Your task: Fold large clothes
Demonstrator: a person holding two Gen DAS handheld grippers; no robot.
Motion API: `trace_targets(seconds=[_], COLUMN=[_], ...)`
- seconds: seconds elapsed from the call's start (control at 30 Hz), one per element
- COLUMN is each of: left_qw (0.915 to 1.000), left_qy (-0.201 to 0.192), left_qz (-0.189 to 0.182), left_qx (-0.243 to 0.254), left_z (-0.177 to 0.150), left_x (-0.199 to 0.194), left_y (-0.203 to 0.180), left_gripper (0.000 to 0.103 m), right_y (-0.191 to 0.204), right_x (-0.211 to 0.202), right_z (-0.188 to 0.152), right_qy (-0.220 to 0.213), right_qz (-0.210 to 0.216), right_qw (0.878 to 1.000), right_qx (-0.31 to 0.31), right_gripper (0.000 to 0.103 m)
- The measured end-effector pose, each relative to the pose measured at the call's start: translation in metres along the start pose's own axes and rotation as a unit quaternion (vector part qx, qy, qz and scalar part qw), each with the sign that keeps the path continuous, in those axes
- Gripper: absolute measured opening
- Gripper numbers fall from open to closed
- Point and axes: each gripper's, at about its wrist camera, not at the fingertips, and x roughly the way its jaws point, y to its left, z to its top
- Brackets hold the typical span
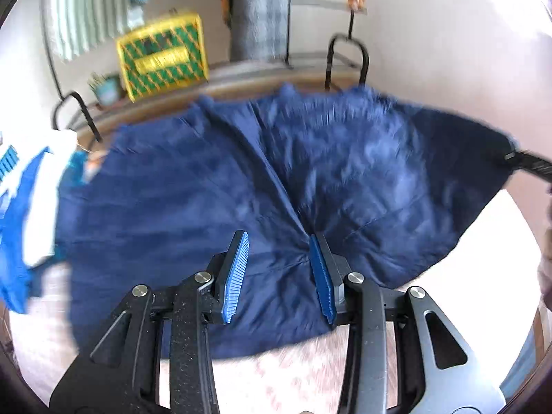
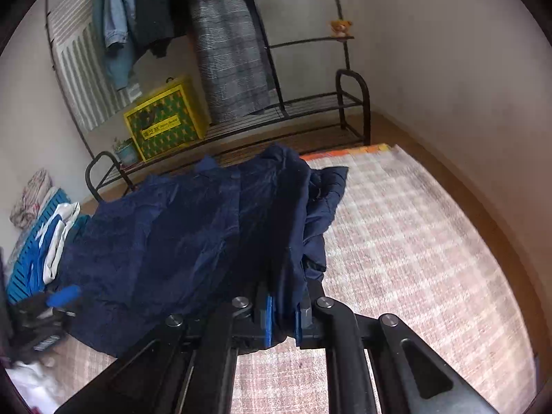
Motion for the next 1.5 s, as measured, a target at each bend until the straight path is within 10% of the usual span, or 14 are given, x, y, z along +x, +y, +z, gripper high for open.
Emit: trace_targets(seconds=[0.3,0.83,1.23,1.5], left_qw=[0.9866,0.9581,0.9296,0.9236], left_qy=[-0.058,-0.058,-0.087,-0.1], left_qz=[0.002,0.083,0.11,0.116], left_qx=[-0.153,-0.268,-0.341,-0.351], left_z=[-0.047,-0.088,-0.114,-0.119], left_x=[-0.121,-0.144,-0.177,-0.191], left_y=[0.108,0.247,0.315,0.331], left_gripper=[0.038,0.038,0.038,0.038], right_y=[0.074,0.249,0.423,0.473], right_x=[-0.031,-0.041,0.037,0.086], right_z=[0.015,0.005,-0.082,-0.149], right_qy=[-0.032,-0.065,0.028,0.09], right_qz=[-0.027,0.051,0.175,0.18], right_qw=[0.995,0.98,0.947,0.922], right_qx=[-0.094,-0.181,-0.267,-0.331], right_gripper=[0.005,0.005,0.004,0.004])
